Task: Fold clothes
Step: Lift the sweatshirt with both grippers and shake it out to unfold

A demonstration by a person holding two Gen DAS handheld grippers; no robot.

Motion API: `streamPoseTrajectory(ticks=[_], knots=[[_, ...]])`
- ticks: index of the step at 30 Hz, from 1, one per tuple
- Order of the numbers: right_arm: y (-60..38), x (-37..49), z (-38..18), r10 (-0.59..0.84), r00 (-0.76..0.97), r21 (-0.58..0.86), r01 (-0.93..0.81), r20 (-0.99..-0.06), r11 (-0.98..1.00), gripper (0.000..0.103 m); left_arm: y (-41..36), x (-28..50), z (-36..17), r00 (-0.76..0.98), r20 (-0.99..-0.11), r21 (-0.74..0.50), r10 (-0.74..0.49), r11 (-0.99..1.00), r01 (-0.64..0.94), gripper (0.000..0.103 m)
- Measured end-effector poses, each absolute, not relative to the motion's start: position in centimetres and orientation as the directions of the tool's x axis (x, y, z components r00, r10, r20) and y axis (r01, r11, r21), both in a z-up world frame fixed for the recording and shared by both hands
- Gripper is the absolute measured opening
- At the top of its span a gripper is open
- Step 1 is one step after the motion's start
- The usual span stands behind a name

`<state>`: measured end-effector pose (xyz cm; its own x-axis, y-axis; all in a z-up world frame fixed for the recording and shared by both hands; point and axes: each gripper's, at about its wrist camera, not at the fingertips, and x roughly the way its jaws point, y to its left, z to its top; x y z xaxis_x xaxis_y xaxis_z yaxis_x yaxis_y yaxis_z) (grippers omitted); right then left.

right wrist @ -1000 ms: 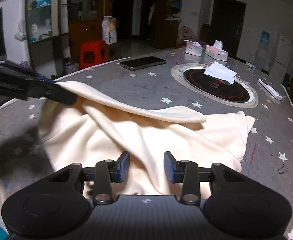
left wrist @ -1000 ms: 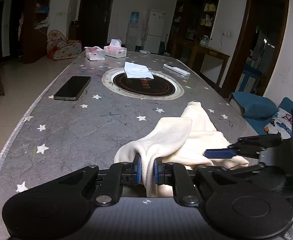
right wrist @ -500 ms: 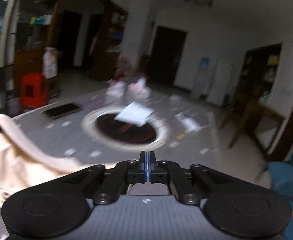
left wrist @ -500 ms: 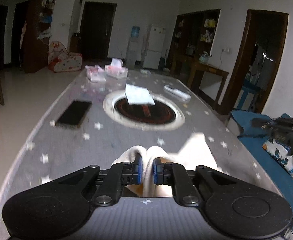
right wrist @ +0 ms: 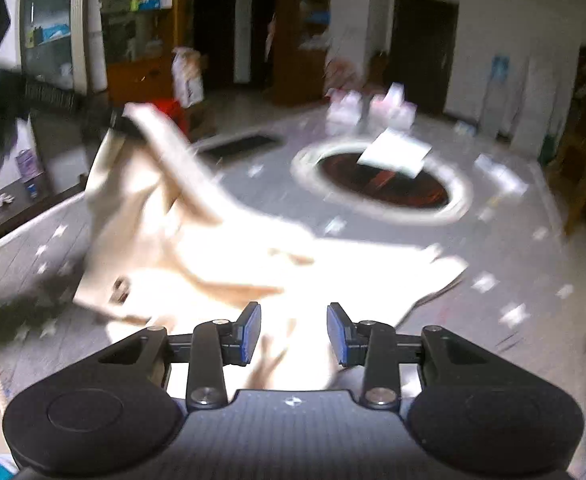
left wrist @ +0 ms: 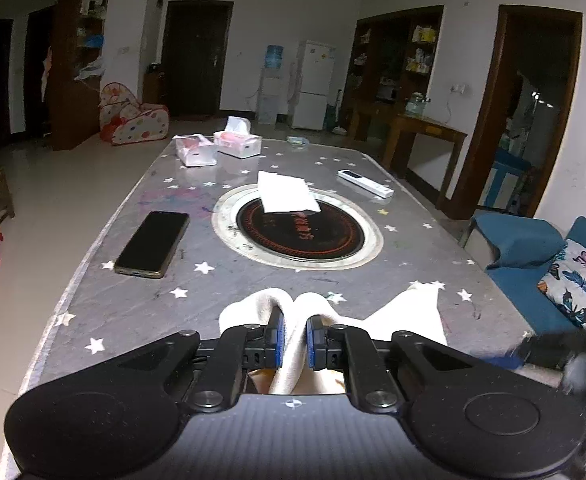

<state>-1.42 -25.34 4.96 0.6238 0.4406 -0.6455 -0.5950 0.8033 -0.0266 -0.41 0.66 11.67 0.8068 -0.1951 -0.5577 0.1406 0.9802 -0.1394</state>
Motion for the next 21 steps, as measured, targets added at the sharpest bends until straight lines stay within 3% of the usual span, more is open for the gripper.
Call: streamPoseTrajectory(ticks=[4, 5, 6, 8, 21], knots=[[-23.2, -1.2, 2.0, 0.405, 0.602, -0.051, -0.597, -0.688, 0.8, 0.033, 1.2, -0.3, 11.5, 0.804, -0.565, -0.135, -0.184, 0.982, 0.13, 0.012], [-23.0, -1.2, 1.7, 0.397, 0.599, -0.061, -0.599, -0.696, 0.798, 0.019, 1.4, -0.3, 11.5, 0.803, -0.567, -0.134, -0.183, 0.982, 0.129, 0.012], [-23.0, -1.1, 1.6, 0.387, 0.601, -0.079, -0.603, -0.699, 0.794, 0.011, 1.5, -0.2, 11.4, 0.803, -0.568, -0.133, -0.182, 0.983, 0.128, 0.012], [-23.2, -1.2, 2.2, 0.367, 0.632, -0.13, -0.599, -0.682, 0.79, 0.005, 1.8, 0.0, 11.4, 0.802, -0.57, -0.132, -0.178, 0.983, 0.124, 0.012], [-27.1, 5.2, 15.4, 0.141, 0.911, -0.457, -0.323, -0.388, 0.829, 0.003, 3.3, 7.4, 15.7, 0.823, -0.553, -0.127, -0.13, 0.989, 0.07, 0.011]])
